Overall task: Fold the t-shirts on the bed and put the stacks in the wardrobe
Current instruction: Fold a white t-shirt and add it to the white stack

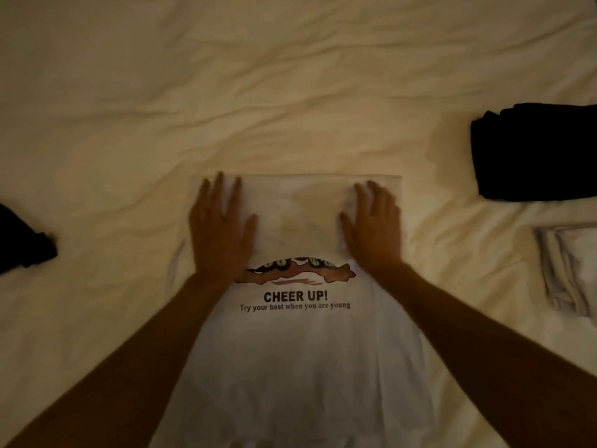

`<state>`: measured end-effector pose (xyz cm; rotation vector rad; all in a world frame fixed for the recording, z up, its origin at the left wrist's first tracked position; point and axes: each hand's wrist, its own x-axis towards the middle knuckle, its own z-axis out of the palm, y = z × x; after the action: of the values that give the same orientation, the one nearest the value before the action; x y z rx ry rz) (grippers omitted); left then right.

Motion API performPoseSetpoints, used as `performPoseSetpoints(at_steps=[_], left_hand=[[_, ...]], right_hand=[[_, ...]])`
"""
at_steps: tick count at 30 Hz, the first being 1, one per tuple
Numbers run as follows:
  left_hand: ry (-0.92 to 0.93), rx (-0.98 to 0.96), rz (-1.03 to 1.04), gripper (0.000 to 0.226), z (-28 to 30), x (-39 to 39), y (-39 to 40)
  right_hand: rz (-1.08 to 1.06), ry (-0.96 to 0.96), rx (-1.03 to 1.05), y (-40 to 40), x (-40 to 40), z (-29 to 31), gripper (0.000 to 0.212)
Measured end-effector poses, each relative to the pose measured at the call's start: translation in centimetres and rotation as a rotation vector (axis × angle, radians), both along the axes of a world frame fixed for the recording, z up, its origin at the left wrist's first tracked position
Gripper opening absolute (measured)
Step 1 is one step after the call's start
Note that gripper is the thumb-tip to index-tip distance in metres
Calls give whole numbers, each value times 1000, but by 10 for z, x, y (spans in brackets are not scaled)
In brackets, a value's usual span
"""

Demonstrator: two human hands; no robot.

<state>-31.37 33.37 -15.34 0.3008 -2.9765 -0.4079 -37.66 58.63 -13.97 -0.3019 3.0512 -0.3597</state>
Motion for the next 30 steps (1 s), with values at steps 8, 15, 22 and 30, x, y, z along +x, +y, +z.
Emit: performPoseSetpoints(at_steps=[8, 15, 22, 30], left_hand=[[-197, -48, 118, 69, -42, 36, 4], [-111, 305, 571, 62, -21, 80, -36], [-398, 613, 730, 37, -3, 143, -52], [-512, 601, 753, 32, 12, 222, -33]], right_hand=[[-86, -191, 155, 22, 13, -36, 70], [-454, -325, -69, 89, 52, -28, 71], [-609, -594, -416, 99, 92, -17, 30], [-649, -768, -402, 112, 145, -10, 34]])
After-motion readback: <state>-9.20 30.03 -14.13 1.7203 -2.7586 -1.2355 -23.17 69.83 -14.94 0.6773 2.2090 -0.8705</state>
